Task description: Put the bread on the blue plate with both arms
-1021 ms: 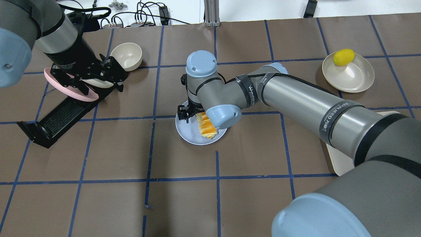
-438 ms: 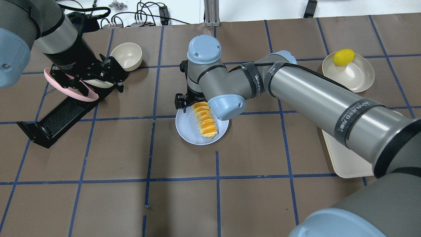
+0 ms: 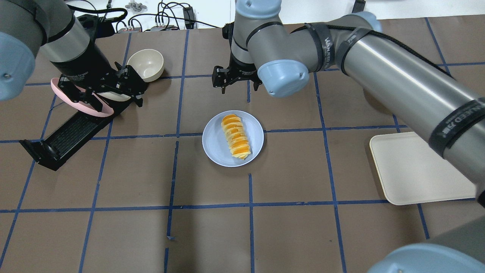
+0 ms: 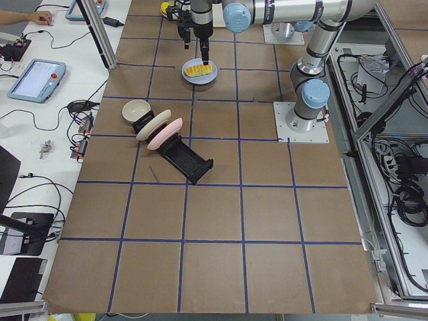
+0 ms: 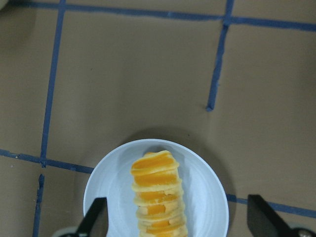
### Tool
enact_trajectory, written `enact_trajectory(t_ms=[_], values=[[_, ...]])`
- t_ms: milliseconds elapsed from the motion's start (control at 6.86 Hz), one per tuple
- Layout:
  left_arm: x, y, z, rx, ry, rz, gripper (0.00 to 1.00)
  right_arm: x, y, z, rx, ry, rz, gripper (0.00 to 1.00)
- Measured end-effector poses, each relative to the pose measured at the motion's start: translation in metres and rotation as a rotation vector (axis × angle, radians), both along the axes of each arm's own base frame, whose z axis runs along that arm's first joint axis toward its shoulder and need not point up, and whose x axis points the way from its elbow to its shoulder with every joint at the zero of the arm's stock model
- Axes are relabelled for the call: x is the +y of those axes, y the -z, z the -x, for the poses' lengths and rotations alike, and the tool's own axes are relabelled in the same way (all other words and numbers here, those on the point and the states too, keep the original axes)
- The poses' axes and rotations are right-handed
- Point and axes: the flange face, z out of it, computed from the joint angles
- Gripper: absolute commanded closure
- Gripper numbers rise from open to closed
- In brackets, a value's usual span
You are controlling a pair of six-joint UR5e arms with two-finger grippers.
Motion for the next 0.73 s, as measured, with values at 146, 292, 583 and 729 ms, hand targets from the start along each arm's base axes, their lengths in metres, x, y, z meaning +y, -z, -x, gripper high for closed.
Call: enact_trajectory(t_ms=[146,292,583,729], values=[[0.000,0.000,0.000,0.001,0.000,0.000,0.00,-0.014,-0.027,0.034,-0.004,0.055,0.026,0.00],[0.000,0.000,0.001,0.002,0.001,0.001,0.00,-0.020,-0.052,0.067,0.004,0.095,0.047,0.00],[0.002,-0.001,0.007,0.000,0.013,0.002,0.00,-0.014,-0.100,0.133,0.062,0.197,-0.016,0.00],[0.003,-0.001,0.009,-0.001,0.017,0.002,0.00,-0.005,-0.131,0.156,0.140,0.247,-0.035,0.01]])
